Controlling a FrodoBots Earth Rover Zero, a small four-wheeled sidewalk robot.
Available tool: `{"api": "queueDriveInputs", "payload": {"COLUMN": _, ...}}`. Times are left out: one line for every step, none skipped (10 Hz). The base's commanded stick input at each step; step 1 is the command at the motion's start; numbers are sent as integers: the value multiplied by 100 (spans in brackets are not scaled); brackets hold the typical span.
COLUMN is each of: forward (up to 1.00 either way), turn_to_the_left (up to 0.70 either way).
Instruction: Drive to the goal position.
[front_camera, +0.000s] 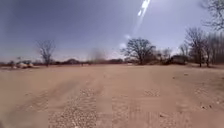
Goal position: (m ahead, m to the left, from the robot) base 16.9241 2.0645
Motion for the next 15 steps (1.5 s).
{"api": "queueDriveInputs", "payload": {"forward": 100, "turn_to_the_left": 0}}
{"api": "queueDriveInputs", "payload": {"forward": 100, "turn_to_the_left": 0}}
{"api": "queueDriveInputs", "payload": {"forward": 100, "turn_to_the_left": 0}}
{"api": "queueDriveInputs", "payload": {"forward": 100, "turn_to_the_left": 0}}
{"api": "queueDriveInputs", "payload": {"forward": 100, "turn_to_the_left": 0}}
{"api": "queueDriveInputs", "payload": {"forward": 100, "turn_to_the_left": 0}}
{"api": "queueDriveInputs", "payload": {"forward": 100, "turn_to_the_left": -27}}
{"api": "queueDriveInputs", "payload": {"forward": 100, "turn_to_the_left": -27}}
{"api": "queueDriveInputs", "payload": {"forward": 100, "turn_to_the_left": 0}}
{"api": "queueDriveInputs", "payload": {"forward": 100, "turn_to_the_left": 0}}
{"api": "queueDriveInputs", "payload": {"forward": 100, "turn_to_the_left": 0}}
{"api": "queueDriveInputs", "payload": {"forward": 100, "turn_to_the_left": 0}}
{"api": "queueDriveInputs", "payload": {"forward": 100, "turn_to_the_left": 0}}
{"api": "queueDriveInputs", "payload": {"forward": 100, "turn_to_the_left": 0}}
{"api": "queueDriveInputs", "payload": {"forward": 100, "turn_to_the_left": 0}}
